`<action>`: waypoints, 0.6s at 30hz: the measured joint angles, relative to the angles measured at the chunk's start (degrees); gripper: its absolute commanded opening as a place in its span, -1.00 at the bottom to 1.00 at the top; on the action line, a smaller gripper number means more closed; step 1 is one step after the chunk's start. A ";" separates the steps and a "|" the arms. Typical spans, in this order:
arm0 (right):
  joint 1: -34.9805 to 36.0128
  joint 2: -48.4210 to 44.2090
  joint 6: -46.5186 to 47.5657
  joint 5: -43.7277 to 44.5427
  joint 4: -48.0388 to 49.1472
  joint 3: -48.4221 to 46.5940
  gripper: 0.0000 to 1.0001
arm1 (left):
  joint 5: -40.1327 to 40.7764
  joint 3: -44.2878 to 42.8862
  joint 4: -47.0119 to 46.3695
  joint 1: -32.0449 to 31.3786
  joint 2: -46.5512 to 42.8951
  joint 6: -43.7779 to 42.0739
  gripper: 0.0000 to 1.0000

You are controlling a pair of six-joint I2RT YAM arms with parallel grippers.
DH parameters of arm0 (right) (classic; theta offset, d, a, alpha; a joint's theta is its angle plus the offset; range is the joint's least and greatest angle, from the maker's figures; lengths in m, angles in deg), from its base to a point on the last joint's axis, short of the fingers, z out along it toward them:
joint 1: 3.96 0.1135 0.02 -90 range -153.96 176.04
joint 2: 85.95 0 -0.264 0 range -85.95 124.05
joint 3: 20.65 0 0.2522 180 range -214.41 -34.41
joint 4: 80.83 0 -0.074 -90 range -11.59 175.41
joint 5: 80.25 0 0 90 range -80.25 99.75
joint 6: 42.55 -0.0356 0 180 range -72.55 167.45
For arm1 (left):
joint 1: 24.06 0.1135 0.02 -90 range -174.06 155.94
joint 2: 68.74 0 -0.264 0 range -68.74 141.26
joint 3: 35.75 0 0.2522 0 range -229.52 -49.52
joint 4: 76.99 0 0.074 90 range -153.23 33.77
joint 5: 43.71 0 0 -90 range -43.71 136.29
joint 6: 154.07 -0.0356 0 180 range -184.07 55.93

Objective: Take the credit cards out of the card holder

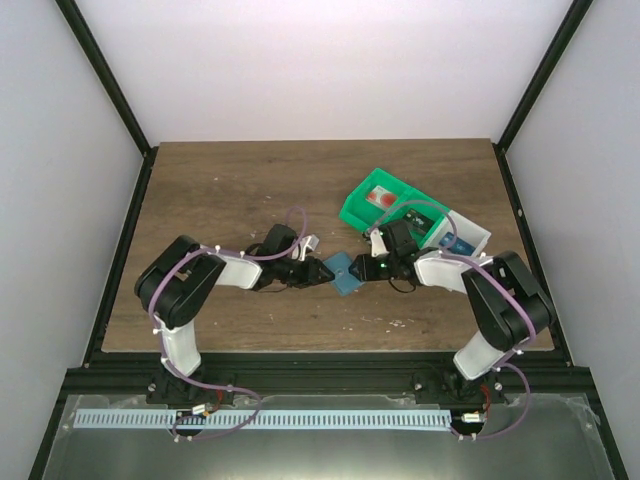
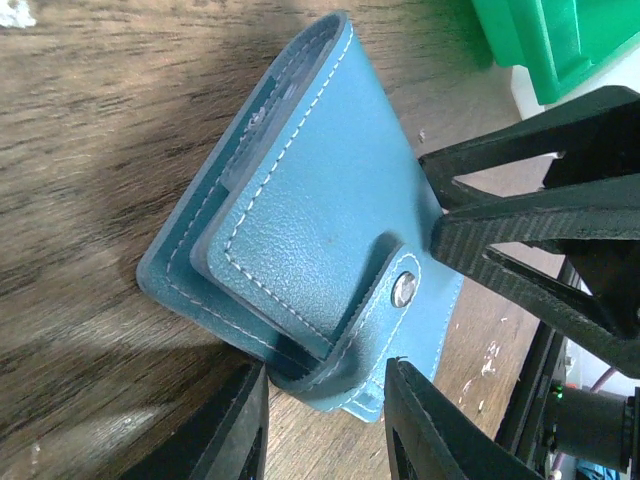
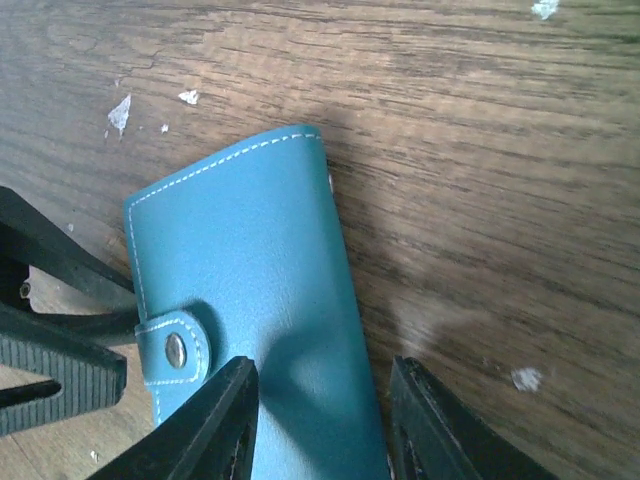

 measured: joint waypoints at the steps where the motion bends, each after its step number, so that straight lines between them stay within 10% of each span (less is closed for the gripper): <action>1: 0.00 0.55 0.02 -0.24 0.24 -0.26 -0.23 | 0.04 0.00 0.17 -0.02 -0.04 -0.02 -0.29; 5: -0.04 2.05 0.00 -1.84 2.01 -0.24 -0.31 | 0.17 0.09 0.70 -0.07 -0.35 -0.02 -0.29; 10: -0.07 1.38 -0.04 -4.11 2.34 0.55 -0.98 | 0.92 0.92 1.49 -0.13 -1.53 -0.22 -0.28; 18: 0.00 -7.93 -3.54 -9.70 4.26 7.30 -0.99 | 6.99 1.42 9.07 -3.56 -7.96 -2.21 -0.13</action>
